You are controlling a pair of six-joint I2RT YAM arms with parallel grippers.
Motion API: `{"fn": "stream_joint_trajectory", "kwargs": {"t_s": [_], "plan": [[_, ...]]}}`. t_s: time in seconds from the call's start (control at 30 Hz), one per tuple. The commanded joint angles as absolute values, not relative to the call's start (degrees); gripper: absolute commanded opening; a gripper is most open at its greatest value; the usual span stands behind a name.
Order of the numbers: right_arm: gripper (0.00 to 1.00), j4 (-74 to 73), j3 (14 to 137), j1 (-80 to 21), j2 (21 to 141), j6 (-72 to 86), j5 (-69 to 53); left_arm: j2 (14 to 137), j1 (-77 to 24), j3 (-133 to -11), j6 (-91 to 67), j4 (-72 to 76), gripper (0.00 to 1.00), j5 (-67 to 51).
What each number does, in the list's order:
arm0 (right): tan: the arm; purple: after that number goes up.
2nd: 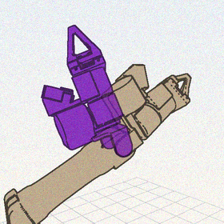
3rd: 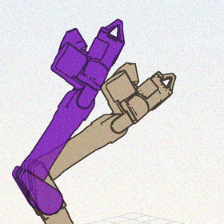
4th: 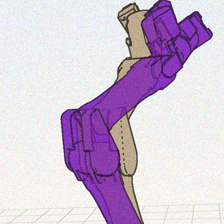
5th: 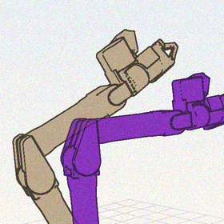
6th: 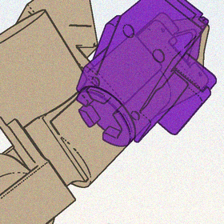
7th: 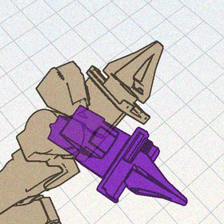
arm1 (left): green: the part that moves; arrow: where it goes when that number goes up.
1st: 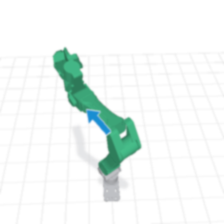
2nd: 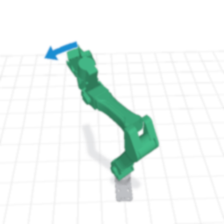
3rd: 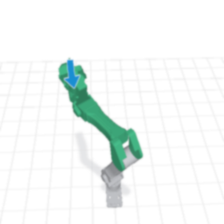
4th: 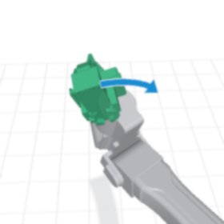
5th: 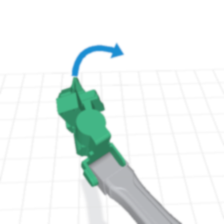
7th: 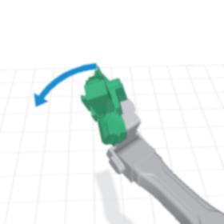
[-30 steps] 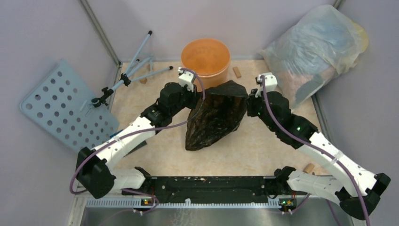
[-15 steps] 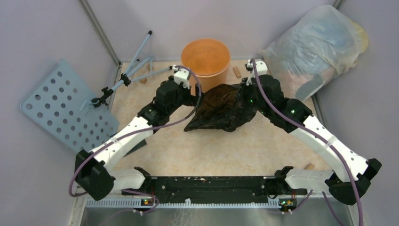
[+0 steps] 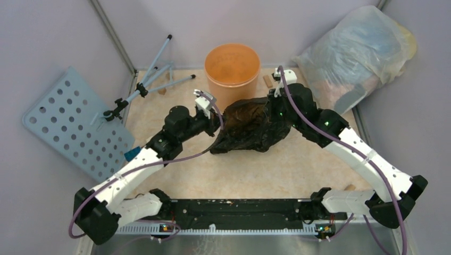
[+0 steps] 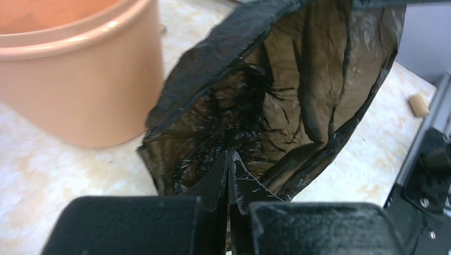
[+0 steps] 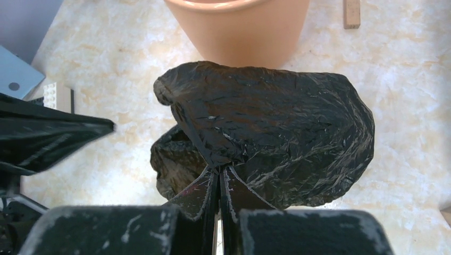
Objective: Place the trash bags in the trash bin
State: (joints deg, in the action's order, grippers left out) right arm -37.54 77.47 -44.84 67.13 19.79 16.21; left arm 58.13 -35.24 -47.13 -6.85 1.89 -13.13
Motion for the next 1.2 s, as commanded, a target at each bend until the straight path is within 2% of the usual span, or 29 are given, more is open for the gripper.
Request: {"fn": "stream_joint_trajectory", "kwargs": {"t_s": [0.0, 0.2, 0.33, 0.5, 0.83, 1.03, 1.17], "plan": [[0.00, -36.96, 81.18, -45.00, 67.16, 20.92, 14.22, 63.02, -35.32, -44.48, -3.38, 13.33, 0.00, -25.87], [0.00, -37.98, 81.97, -45.02, 66.37, 21.11, 12.93, 69.21, -35.51, -38.47, 1.59, 30.61, 0.00, -30.92], [0.00, -38.30, 82.96, -45.00, 66.07, 21.11, 12.57, 74.27, -37.16, -39.78, 7.03, 31.38, 0.00, -31.76], [0.00, -37.40, 83.49, -45.01, 65.76, 21.72, 10.47, 79.79, -42.53, -40.76, 11.99, 31.46, 0.00, -24.58], [0.00, -38.42, 85.54, -45.09, 65.61, 23.06, 5.42, 88.97, -45.53, -45.50, 11.83, 33.52, 0.00, -18.81], [0.00, -39.08, 86.07, -45.12, 64.63, 23.11, 4.31, 92.32, -45.76, -48.18, 11.01, 32.14, 0.00, -26.09], [0.00, -39.54, 86.05, -45.07, 64.23, 22.81, 5.23, 92.17, -48.95, -48.72, 13.86, 30.07, 0.00, -21.65]]}}
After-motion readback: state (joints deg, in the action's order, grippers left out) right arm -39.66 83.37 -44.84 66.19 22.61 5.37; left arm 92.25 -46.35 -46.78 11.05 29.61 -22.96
